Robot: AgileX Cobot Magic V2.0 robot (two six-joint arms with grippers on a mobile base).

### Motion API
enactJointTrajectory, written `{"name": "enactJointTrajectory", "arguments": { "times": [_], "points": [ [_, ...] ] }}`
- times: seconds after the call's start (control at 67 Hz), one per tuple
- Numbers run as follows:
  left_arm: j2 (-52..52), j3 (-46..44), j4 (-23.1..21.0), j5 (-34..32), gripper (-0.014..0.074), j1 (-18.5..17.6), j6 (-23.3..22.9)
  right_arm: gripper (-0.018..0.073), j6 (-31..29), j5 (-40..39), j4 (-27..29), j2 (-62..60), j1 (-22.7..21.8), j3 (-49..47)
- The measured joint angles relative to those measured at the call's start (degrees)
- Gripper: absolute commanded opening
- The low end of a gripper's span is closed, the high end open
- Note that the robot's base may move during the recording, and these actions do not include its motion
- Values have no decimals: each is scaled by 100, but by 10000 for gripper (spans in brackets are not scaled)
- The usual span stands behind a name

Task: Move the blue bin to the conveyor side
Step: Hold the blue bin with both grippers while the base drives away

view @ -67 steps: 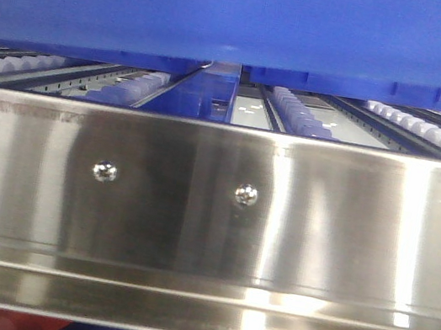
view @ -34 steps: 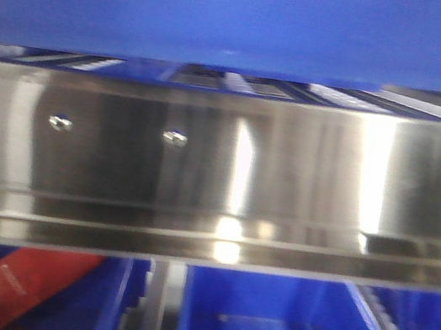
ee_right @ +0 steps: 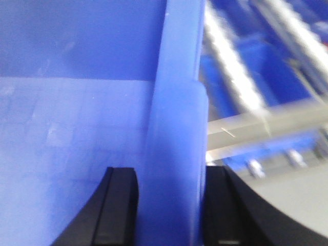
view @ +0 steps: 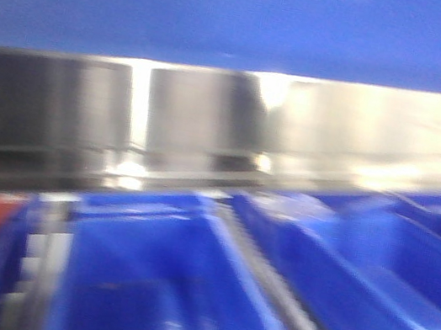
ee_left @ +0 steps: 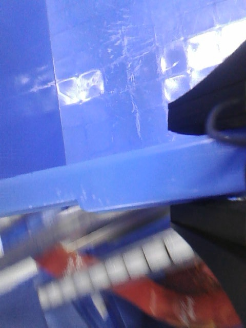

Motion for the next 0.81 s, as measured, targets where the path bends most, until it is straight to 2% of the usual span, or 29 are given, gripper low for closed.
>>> {"name": "enactJointTrajectory", "arguments": {
  "times": [0.805],
  "points": [
    [0,0,-12,0,-9,0,0,-78,0,0,-21,0,0,0]
  ]
}}
